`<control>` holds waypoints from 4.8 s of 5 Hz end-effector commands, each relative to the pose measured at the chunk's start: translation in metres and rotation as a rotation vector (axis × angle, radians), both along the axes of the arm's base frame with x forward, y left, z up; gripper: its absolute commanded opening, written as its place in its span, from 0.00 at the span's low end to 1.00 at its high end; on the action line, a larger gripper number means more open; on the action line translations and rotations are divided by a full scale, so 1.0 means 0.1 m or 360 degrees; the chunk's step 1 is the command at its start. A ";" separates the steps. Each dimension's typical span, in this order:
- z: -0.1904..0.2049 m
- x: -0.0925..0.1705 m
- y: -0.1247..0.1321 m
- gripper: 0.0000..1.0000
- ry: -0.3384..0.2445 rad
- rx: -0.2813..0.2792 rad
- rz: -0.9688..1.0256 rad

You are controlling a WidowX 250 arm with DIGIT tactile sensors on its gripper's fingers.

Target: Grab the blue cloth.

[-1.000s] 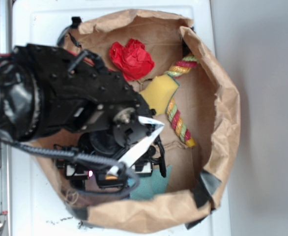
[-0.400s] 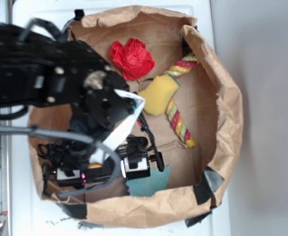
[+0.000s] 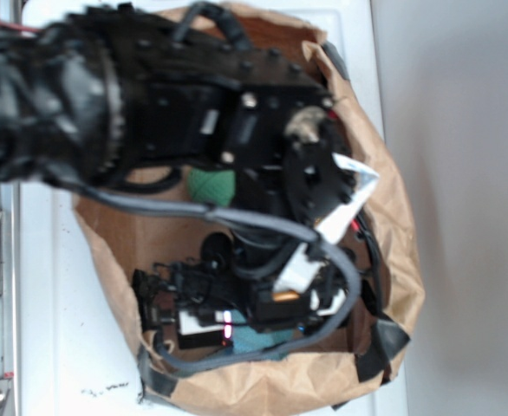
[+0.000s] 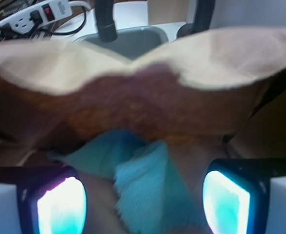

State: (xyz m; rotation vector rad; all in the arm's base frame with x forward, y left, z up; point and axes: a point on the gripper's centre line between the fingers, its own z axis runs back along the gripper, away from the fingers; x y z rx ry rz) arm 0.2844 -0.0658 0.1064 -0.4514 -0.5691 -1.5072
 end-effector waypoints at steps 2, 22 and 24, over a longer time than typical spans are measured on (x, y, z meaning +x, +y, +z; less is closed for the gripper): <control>0.02 0.15 -0.12 1.00 -0.0086 -0.0019 -0.0074; -0.64 0.12 -0.42 1.00 0.0216 0.0429 -0.0780; -0.67 -0.06 -0.45 0.00 0.0180 0.0463 -0.0757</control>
